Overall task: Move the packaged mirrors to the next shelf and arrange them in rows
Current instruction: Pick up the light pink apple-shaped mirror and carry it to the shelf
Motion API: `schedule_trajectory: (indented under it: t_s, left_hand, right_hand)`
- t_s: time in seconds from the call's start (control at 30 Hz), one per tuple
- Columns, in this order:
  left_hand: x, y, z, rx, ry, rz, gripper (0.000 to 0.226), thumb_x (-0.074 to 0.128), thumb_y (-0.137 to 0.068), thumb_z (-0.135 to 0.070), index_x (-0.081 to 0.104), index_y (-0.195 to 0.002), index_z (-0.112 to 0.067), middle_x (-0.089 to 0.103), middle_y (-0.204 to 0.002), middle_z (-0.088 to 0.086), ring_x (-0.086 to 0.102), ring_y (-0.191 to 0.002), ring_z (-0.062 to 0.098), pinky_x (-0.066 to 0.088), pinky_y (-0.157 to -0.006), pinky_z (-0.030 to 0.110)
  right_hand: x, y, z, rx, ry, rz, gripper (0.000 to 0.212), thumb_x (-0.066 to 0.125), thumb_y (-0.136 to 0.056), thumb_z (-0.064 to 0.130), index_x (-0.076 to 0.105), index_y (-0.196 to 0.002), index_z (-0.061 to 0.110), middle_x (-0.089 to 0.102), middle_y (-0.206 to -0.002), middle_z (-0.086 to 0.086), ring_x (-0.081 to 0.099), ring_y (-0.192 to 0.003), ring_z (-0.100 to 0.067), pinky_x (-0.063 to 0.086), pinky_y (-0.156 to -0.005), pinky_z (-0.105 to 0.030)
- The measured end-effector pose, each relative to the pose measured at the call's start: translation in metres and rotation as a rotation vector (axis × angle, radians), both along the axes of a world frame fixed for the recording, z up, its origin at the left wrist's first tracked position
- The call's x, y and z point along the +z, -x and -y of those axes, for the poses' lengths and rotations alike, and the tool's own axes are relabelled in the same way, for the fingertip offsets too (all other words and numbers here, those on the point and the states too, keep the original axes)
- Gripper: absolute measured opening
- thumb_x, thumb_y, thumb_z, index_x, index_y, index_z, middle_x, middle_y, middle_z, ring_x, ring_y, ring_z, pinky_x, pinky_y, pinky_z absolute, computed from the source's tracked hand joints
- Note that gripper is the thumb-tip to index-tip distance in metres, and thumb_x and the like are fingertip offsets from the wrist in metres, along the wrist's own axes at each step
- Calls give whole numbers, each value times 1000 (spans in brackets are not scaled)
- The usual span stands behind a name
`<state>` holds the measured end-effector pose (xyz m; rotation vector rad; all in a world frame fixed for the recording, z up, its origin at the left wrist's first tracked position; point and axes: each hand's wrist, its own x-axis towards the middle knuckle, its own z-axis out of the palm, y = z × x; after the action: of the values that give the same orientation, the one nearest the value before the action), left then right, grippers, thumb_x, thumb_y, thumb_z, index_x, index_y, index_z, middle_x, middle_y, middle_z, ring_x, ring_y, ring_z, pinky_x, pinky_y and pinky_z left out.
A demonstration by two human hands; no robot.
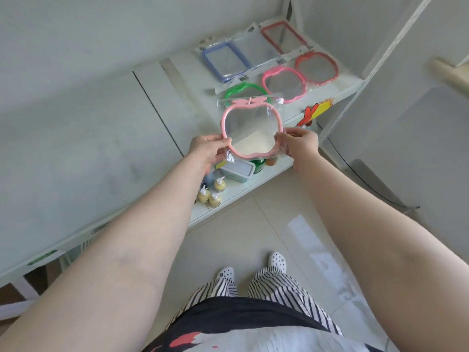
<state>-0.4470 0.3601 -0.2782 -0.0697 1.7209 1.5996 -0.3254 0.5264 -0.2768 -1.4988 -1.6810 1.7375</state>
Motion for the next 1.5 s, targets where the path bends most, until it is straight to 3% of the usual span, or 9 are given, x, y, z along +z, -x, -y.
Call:
schedule_trajectory:
  t_s: [0.13,0.23,0.4,0.73,0.87,1.07,1.27,1.4,1.5]
  left_hand:
    - [0,13,-19,58,37,2,28,68,-83,-3,64,-111,1,67,-81,7,61,-69,14,58,-56,18]
    - [-2,21,-23,145,53,4,31,69,-82,-3,64,-112,1,69,-78,5,62,-66,13,56,-51,16]
    - [-6,23,-11,292,54,27,30,70,-82,-4,65,-111,0,70,-80,4,65,-67,12,57,-55,16]
    - [-18,49,26,475,6,75,31,69,-82,-3,63,-112,-2,71,-81,5,69,-62,10,57,-57,16]
    - [-32,71,27,492,-12,84,25,67,-84,-2,64,-109,-3,71,-77,3,66,-73,16,57,-57,15]
    - [-59,104,25,530,57,75,30,66,-83,1,63,-114,2,67,-82,8,65,-71,17,57,-56,14]
    - [-75,123,11,536,186,-38,28,70,-79,2,68,-107,-3,69,-88,11,68,-68,18,59,-63,19]
    - [-77,128,8,550,314,-93,19,77,-72,-1,66,-86,-10,69,-85,11,72,-81,29,60,-78,37]
    - [-76,126,8,550,373,-100,24,78,-70,-2,59,-72,-16,66,-73,4,72,-80,29,60,-78,41]
  right_hand:
    - [-5,25,-34,110,29,42,10,75,-77,13,70,-83,18,70,-82,-7,60,-63,-20,49,-52,-22]
    - [-5,47,-59,326,66,40,13,73,-77,8,71,-90,6,60,-75,-10,48,-59,-15,45,-59,-27]
    - [-3,97,-77,551,151,-73,1,69,-81,6,70,-82,5,65,-89,-16,57,-76,-21,55,-88,-32]
    - [-11,202,-45,630,189,-185,35,62,-88,1,59,-122,10,61,-72,-4,57,-48,-7,52,-53,-14]
    - [-22,237,-41,701,82,-175,46,61,-86,-5,57,-128,14,59,-75,-3,57,-65,-15,53,-61,-19]
    - [-46,276,-39,760,-77,-88,43,61,-85,-6,60,-124,10,59,-73,0,55,-62,-12,51,-58,-19]
    - [-61,292,-41,793,-206,17,53,64,-73,-12,66,-117,17,59,-76,0,59,-74,-23,58,-83,-45]
    - [-58,289,-43,821,-330,60,53,69,-77,-1,63,-124,22,58,-97,0,56,-78,-18,49,-68,-24]
    - [-56,284,-48,795,-353,46,50,70,-80,4,62,-125,22,59,-100,1,57,-79,-17,45,-67,-22]
